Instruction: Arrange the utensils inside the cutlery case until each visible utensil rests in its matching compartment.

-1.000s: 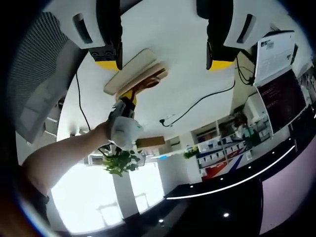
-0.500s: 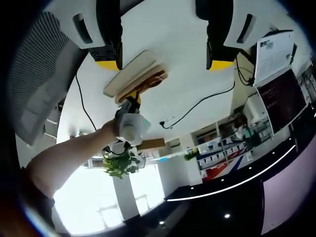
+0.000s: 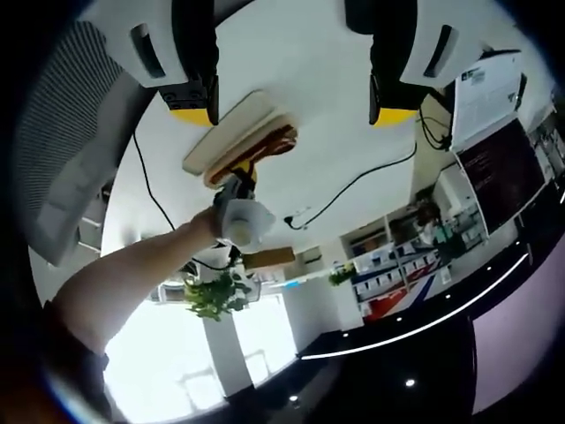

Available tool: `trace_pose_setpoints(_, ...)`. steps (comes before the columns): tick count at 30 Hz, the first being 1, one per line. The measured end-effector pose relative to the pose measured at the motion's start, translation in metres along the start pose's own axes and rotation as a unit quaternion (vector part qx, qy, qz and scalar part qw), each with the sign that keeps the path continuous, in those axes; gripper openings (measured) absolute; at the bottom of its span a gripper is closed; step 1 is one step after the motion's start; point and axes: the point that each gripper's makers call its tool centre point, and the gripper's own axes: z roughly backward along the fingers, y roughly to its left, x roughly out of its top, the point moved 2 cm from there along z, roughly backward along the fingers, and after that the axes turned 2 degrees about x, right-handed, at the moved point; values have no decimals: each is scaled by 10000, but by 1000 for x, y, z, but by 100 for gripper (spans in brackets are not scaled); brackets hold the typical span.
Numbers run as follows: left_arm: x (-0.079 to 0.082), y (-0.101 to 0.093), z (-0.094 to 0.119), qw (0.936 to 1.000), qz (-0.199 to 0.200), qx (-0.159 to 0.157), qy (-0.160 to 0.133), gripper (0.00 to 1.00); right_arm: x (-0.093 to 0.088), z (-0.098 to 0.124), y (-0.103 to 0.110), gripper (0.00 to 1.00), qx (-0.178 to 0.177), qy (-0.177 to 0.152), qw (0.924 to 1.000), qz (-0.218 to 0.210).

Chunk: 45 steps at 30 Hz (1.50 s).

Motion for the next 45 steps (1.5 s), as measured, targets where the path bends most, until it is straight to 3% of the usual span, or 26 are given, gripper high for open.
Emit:
trace_pose_setpoints(16,-2,0,3,9999,-115,24,33,71,-6,-7,-4,2,-51,-38,10000,-63)
trace_pose_setpoints(20,-3,-1,4,9999,-121,28,67,71,-6,-10,-6,2,22,-114,9994,-316)
trace_pose_setpoints(32,-1,-3,4,9998,-173,-5,64,71,-4,-10,-11,3,-72,-168,9996,-204)
trace_pose_setpoints(38,4,-2,4,9999,-130,-23,-43,72,2,-1,-7,4,-73,-292,9989,-370)
trace_pose_setpoints(42,-2,-5,0,9994,-279,-111,162,72,1,8,0,9,-75,-297,9989,-355)
trace_pose_setpoints(45,-1,-5,-1,9995,-260,-124,127,72,2,17,-1,8,-150,-365,9982,-442)
